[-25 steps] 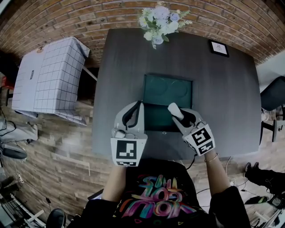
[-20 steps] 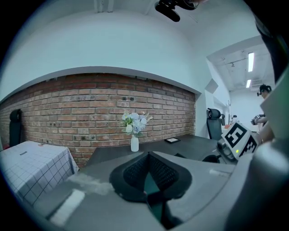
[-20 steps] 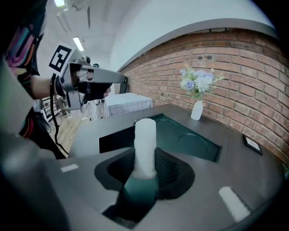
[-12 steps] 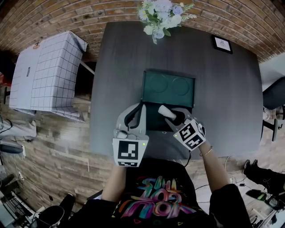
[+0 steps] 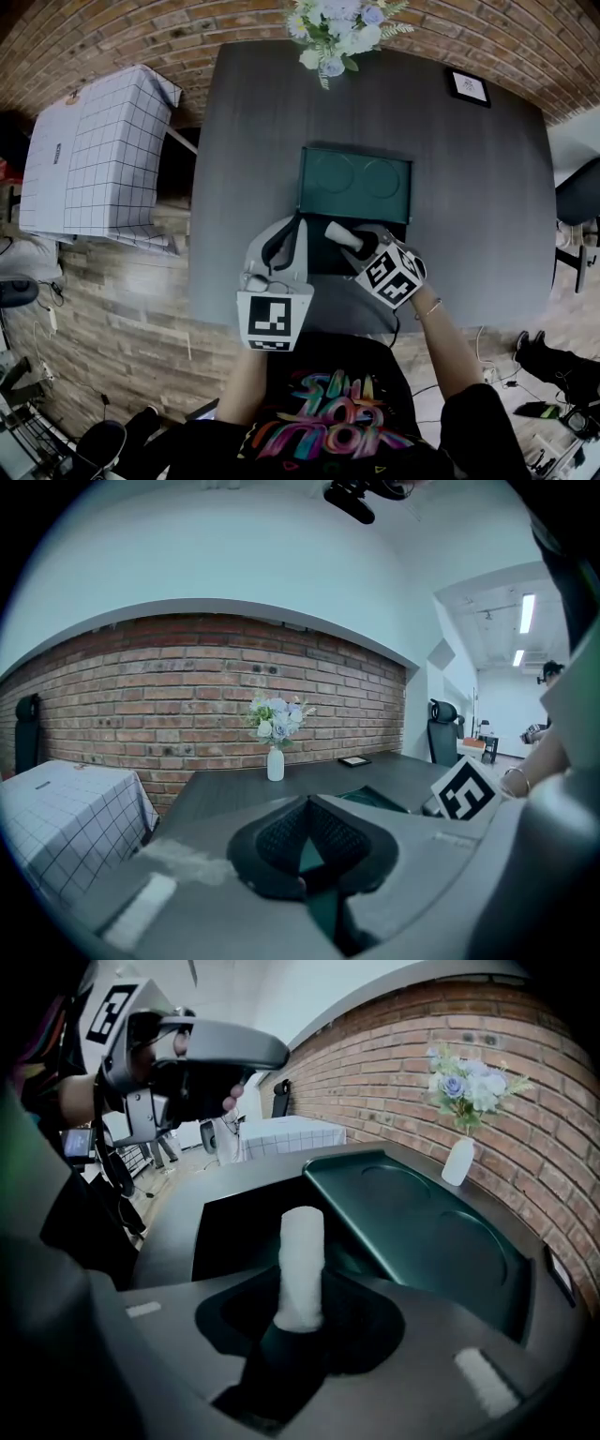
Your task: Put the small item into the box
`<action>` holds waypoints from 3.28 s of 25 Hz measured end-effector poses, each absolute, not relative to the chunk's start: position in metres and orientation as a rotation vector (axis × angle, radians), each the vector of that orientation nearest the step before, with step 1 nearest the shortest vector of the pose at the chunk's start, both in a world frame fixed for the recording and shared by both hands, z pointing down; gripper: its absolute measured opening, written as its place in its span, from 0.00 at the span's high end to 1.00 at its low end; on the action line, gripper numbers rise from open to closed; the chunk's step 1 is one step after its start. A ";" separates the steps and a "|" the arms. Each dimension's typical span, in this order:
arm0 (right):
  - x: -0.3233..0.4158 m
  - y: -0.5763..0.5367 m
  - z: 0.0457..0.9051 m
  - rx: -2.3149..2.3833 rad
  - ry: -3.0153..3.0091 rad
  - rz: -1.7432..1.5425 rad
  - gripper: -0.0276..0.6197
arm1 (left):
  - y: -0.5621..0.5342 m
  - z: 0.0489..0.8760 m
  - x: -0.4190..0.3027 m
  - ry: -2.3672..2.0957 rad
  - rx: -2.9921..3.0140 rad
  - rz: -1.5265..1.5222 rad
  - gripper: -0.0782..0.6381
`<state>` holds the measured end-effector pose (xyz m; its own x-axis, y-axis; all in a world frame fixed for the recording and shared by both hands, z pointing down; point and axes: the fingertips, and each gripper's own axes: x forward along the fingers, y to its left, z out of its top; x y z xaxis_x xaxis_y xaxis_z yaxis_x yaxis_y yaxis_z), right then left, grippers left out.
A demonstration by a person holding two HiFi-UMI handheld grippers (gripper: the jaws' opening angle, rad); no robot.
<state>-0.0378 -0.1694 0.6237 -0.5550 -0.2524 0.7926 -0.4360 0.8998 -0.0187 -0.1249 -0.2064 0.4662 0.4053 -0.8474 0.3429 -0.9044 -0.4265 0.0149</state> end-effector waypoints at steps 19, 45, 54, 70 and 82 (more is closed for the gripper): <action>-0.036 -0.163 0.649 0.402 -2.024 0.308 0.70 | -0.202 0.467 -0.127 -1.553 2.456 0.420 0.89; -0.027 -0.161 0.627 0.552 -2.057 0.386 0.65 | -0.198 0.447 -0.137 -1.587 2.487 0.421 0.89; -0.027 -0.169 0.596 0.647 -2.119 0.349 0.65 | -0.201 0.435 -0.140 -1.605 2.510 0.418 0.89; 0.016 -0.194 0.449 0.944 -2.309 0.158 0.68 | -0.211 0.394 -0.143 -1.675 2.561 0.337 0.89; 0.063 -0.190 0.317 1.415 -2.545 -0.075 0.85 | -0.207 0.364 -0.141 -1.670 2.586 0.229 0.89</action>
<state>0.0628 -0.1905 0.3166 -0.5079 -0.8438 0.1733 -0.8321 0.5326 0.1548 -0.1409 -0.2075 0.3641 0.4044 -0.9016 0.1538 -0.9097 -0.4139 -0.0343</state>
